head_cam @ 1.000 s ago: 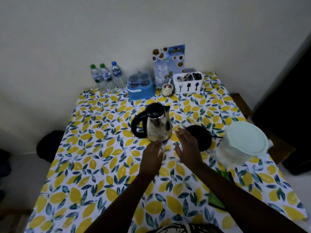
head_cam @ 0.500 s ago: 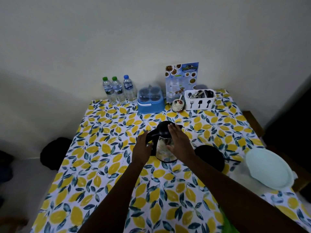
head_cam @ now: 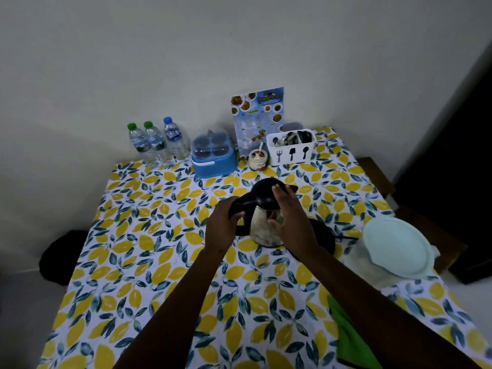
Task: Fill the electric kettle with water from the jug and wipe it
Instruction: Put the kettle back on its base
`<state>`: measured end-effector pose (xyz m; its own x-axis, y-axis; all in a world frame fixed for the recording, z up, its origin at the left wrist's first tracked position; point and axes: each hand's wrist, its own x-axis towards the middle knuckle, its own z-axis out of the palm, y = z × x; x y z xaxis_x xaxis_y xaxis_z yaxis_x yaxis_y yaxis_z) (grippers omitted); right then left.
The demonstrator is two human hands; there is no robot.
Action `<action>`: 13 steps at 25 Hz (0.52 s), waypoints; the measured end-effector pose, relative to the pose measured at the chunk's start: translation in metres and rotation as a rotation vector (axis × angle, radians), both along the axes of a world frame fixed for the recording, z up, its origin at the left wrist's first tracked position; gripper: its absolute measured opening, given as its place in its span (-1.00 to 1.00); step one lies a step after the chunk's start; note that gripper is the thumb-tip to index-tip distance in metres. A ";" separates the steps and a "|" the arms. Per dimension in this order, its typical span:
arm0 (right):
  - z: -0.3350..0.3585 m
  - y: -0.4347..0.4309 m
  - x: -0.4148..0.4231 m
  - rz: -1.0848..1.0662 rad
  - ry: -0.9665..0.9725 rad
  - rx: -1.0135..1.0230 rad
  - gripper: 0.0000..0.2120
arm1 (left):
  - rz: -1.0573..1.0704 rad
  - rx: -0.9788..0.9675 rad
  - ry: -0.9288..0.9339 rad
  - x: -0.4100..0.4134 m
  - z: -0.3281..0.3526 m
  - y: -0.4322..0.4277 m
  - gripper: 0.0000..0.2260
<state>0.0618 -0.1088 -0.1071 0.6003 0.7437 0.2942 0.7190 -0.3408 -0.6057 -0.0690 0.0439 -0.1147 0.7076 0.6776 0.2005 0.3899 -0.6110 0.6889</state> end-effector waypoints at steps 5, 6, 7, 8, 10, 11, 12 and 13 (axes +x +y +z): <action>0.001 -0.053 0.021 -0.175 0.027 -0.014 -0.22 | -0.141 -0.042 0.014 0.049 -0.001 -0.047 -0.67; -0.001 -0.062 0.025 -0.186 0.032 -0.020 -0.22 | -0.157 -0.056 0.023 0.055 -0.002 -0.056 -0.67; -0.003 -0.070 0.029 -0.195 0.039 -0.025 -0.22 | -0.170 -0.077 0.037 0.061 -0.003 -0.064 -0.67; -0.005 -0.077 0.033 -0.205 0.046 -0.024 -0.22 | -0.184 -0.087 0.036 0.066 -0.006 -0.069 -0.68; -0.010 -0.086 0.036 -0.223 0.057 -0.028 -0.22 | -0.216 -0.093 0.039 0.072 -0.007 -0.078 -0.69; -0.010 -0.089 0.035 -0.231 0.062 -0.038 -0.22 | -0.220 -0.094 0.062 0.073 -0.006 -0.081 -0.68; -0.015 -0.092 0.036 -0.226 0.060 -0.038 -0.22 | -0.223 -0.087 0.074 0.074 -0.008 -0.082 -0.68; -0.015 -0.096 0.034 -0.225 0.059 -0.043 -0.22 | -0.220 -0.081 0.097 0.072 -0.006 -0.083 -0.67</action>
<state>0.0958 -0.2045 -0.1222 0.7678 0.6000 0.2247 0.5856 -0.5147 -0.6262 0.0031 -0.0396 -0.1206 0.8531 0.5162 0.0761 0.3201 -0.6328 0.7050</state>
